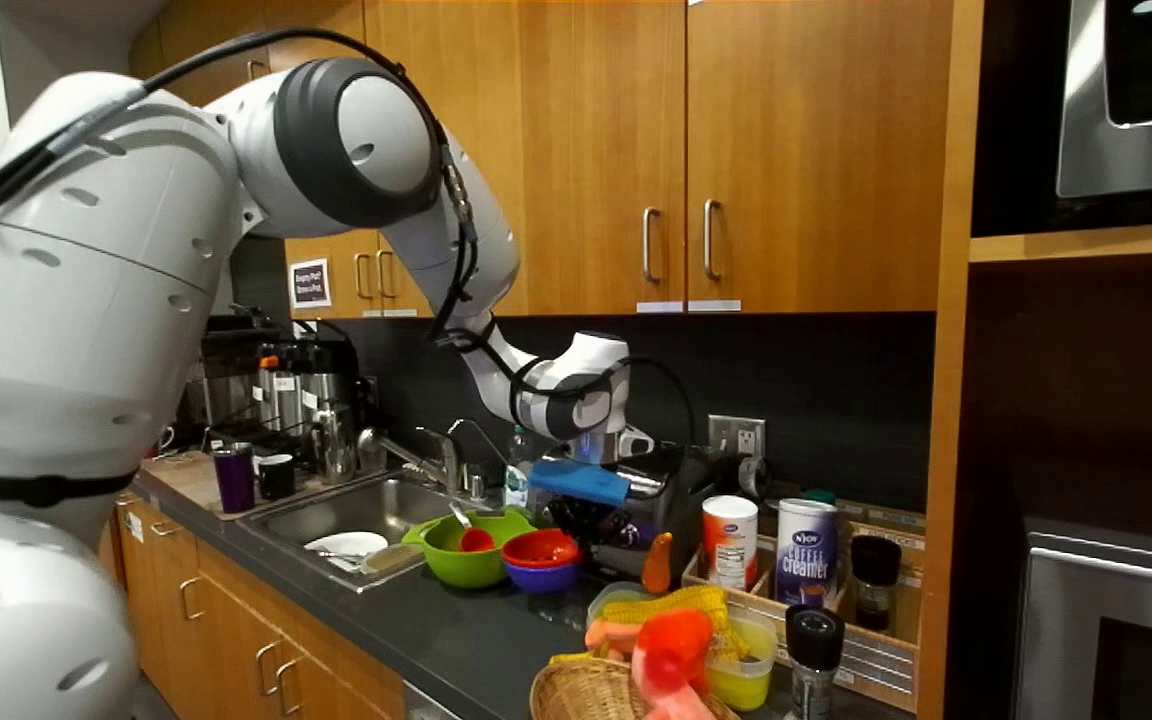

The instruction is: Pour the contents from the right bowls into the green bowl

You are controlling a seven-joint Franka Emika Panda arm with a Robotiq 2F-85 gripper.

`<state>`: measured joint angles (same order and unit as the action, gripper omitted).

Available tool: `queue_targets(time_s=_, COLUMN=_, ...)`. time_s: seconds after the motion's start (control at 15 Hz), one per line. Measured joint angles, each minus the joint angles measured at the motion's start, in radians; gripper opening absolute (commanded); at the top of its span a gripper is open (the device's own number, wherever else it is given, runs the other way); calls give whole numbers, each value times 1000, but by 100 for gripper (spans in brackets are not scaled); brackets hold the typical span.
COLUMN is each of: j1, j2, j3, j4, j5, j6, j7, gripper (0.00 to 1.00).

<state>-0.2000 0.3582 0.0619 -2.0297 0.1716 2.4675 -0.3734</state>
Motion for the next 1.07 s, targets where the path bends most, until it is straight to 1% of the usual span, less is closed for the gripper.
queue_targets(time_s=0.53, j1=58, j2=-87, j3=-53, j4=-3, j5=-150, j6=-86, j7=73, gripper=2)
queue_targets(time_s=0.87, j1=101, j2=-148, j3=-62, j4=2, j5=-247, j6=-141, j7=126, gripper=2)
queue_targets(time_s=1.07, j1=124, j2=-175, j3=-62, j4=7, j5=-275, j6=-167, j7=137, gripper=2)
